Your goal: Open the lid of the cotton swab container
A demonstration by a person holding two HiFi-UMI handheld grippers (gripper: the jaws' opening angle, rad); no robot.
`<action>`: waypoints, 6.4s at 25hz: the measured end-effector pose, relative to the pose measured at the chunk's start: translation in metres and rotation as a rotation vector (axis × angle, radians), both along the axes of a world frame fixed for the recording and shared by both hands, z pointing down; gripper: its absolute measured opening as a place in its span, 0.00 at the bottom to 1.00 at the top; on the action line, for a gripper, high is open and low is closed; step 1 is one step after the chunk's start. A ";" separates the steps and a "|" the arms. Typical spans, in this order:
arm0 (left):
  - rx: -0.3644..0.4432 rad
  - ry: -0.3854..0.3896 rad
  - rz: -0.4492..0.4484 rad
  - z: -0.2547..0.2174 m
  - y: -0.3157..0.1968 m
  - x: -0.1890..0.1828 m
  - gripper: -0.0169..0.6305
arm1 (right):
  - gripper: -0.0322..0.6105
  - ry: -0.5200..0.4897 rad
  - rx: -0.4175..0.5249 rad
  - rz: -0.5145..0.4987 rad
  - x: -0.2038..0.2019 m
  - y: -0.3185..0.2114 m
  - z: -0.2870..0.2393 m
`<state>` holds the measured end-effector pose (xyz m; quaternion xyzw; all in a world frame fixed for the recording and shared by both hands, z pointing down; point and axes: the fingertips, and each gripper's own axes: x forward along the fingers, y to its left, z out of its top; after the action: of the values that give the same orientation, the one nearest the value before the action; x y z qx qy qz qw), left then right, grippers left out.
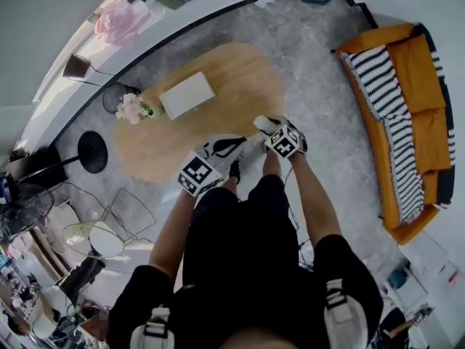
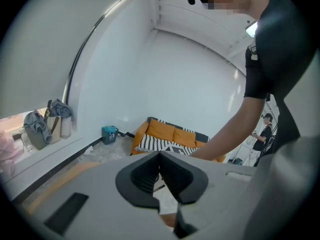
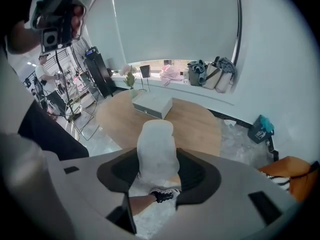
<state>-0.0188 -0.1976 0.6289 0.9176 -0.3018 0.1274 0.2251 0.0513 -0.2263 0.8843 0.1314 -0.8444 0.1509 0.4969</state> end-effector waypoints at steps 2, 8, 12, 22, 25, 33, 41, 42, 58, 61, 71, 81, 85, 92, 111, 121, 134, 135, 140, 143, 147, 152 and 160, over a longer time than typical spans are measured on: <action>0.003 -0.003 0.035 -0.003 0.006 0.005 0.03 | 0.38 -0.024 -0.011 0.032 -0.001 0.003 -0.018; 0.033 -0.001 0.110 -0.017 0.013 0.005 0.03 | 0.38 -0.073 0.003 0.051 -0.011 0.011 -0.070; 0.050 -0.006 0.145 -0.027 0.021 0.004 0.03 | 0.38 -0.113 -0.029 0.001 -0.015 0.028 -0.105; 0.063 -0.031 0.153 -0.031 0.052 -0.019 0.03 | 0.38 -0.164 0.047 -0.104 -0.028 0.056 -0.189; 0.063 -0.014 0.138 -0.029 0.056 -0.026 0.03 | 0.38 -0.170 0.078 -0.147 -0.036 0.063 -0.214; 0.093 0.014 0.162 -0.037 0.067 -0.030 0.19 | 0.38 -0.180 0.086 -0.274 -0.059 0.075 -0.266; 0.120 0.014 0.240 -0.042 0.077 -0.020 0.39 | 0.37 -0.250 0.063 -0.385 -0.073 0.090 -0.315; 0.123 0.010 0.254 -0.043 0.078 -0.017 0.41 | 0.37 -0.259 0.061 -0.398 -0.075 0.093 -0.320; 0.174 0.023 0.380 -0.063 0.081 0.030 0.44 | 0.37 -0.361 0.056 -0.461 -0.096 0.120 -0.354; 0.173 0.033 0.377 -0.065 0.081 0.032 0.44 | 0.37 -0.368 0.056 -0.459 -0.095 0.121 -0.356; 0.180 -0.015 0.398 -0.064 0.083 0.036 0.32 | 0.38 -0.313 0.109 -0.514 -0.094 0.119 -0.357; 0.196 -0.046 0.373 -0.063 0.077 0.033 0.32 | 0.37 -0.257 0.128 -0.600 -0.106 0.121 -0.369; 0.197 -0.037 0.370 -0.065 0.080 0.033 0.32 | 0.37 -0.244 0.097 -0.605 -0.106 0.124 -0.369; 0.208 -0.056 0.367 -0.063 0.085 0.035 0.32 | 0.36 -0.250 0.057 -0.602 -0.103 0.130 -0.369; 0.283 -0.071 0.408 -0.073 0.106 0.038 0.32 | 0.37 -0.419 -0.173 -0.564 -0.097 0.142 -0.386; 0.280 -0.062 0.414 -0.074 0.111 0.040 0.32 | 0.37 -0.487 -0.123 -0.524 -0.095 0.128 -0.406; 0.280 -0.048 0.408 -0.077 0.113 0.036 0.32 | 0.33 -0.536 0.016 -0.415 -0.101 0.091 -0.410; 0.282 -0.049 0.410 -0.077 0.114 0.036 0.32 | 0.33 -0.536 0.020 -0.409 -0.101 0.090 -0.408; 0.295 -0.048 0.417 -0.079 0.116 0.039 0.32 | 0.31 -0.536 0.047 -0.386 -0.100 0.085 -0.403; 0.298 -0.045 0.420 -0.081 0.119 0.041 0.32 | 0.30 -0.520 0.053 -0.385 -0.097 0.086 -0.397; 0.305 -0.040 0.426 -0.081 0.120 0.044 0.32 | 0.30 -0.517 0.055 -0.371 -0.094 0.083 -0.391; 0.304 -0.030 0.436 -0.082 0.125 0.047 0.32 | 0.30 -0.511 0.043 -0.364 -0.092 0.085 -0.384; 0.307 -0.037 0.446 -0.083 0.128 0.051 0.32 | 0.31 -0.525 0.014 -0.336 -0.087 0.090 -0.374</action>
<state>0.0322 -0.0697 0.5463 0.9823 -0.1121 0.1433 0.0439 -0.0359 -0.1367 0.5108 -0.0501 -0.9547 0.0897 0.2791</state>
